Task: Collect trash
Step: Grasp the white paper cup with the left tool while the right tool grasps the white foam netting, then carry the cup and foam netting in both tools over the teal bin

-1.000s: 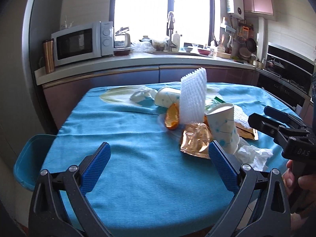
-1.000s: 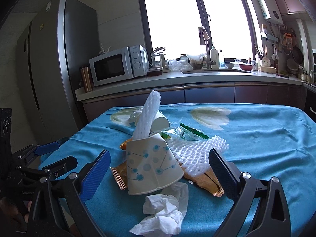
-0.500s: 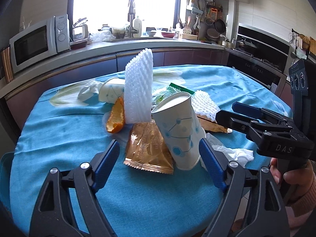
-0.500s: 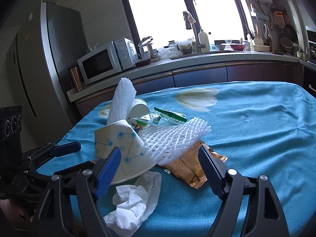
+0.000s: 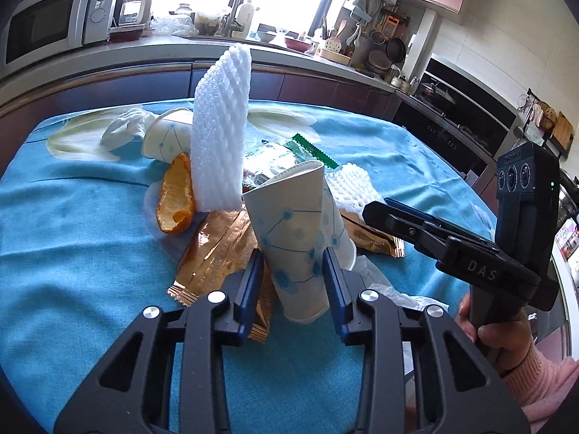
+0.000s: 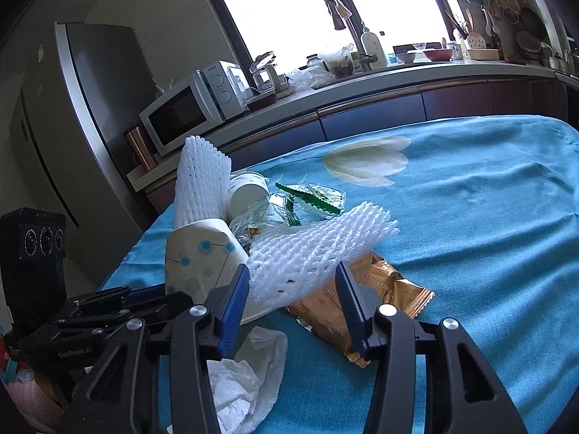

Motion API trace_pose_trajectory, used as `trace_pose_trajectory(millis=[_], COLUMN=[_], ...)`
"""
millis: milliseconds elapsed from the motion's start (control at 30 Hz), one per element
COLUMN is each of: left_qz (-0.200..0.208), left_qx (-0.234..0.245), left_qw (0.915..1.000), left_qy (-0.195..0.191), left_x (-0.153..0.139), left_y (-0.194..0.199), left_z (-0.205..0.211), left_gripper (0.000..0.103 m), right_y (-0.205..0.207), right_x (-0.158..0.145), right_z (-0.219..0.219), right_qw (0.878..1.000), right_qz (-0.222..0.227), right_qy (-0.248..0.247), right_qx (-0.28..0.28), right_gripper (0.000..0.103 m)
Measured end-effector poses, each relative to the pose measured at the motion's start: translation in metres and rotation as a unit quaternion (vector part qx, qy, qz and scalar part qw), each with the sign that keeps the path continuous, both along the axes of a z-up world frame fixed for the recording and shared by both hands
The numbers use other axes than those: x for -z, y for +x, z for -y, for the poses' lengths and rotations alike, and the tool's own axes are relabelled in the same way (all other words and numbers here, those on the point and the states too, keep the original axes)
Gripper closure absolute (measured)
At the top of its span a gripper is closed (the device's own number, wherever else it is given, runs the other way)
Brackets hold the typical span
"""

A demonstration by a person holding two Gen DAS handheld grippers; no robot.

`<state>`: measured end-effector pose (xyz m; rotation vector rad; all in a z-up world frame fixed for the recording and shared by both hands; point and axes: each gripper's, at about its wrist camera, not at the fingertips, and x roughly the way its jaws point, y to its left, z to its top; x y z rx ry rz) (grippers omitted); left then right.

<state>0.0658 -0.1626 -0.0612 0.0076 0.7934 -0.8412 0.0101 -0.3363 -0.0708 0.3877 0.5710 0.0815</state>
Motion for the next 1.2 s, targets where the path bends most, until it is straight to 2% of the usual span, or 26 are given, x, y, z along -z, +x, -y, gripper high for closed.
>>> trace_pose_trajectory(millis=[133, 200, 400, 600, 900, 1200], left_qz=[-0.001, 0.007, 0.023, 0.031, 0.035, 0.036], left_qx=[0.002, 0.002, 0.003, -0.011, -0.073, -0.16], left_qw=[0.9999, 0.9998, 0.9991, 0.9976, 0.9931, 0.982], left_qy=[-0.012, -0.017, -0.036, -0.06, -0.084, -0.094], left_x=[-0.005, -0.01, -0.027, -0.046, -0.059, -0.058], left_y=[-0.003, -0.006, -0.018, -0.026, -0.032, -0.03], left_z=[-0.005, -0.009, -0.024, -0.059, -0.132, -0.205], left_gripper=[0.073, 0.074, 0.075, 0.075, 0.075, 0.075], right_y=[0.003, 0.002, -0.006, -0.016, -0.021, -0.004], right_x=[-0.001, -0.004, -0.025, -0.054, -0.08, -0.093], right_z=[-0.001, -0.002, -0.005, -0.02, -0.034, -0.088], right_qw=[1.0, 1.0, 0.999, 0.996, 0.993, 0.985], right_qz=[0.001, 0.009, 0.042, 0.077, 0.107, 0.12], right_qy=[0.004, -0.001, 0.003, -0.021, -0.032, -0.04], right_qx=[-0.009, -0.007, -0.017, -0.03, -0.036, -0.118], right_gripper=[0.09, 0.092, 0.093, 0.093, 0.093, 0.093])
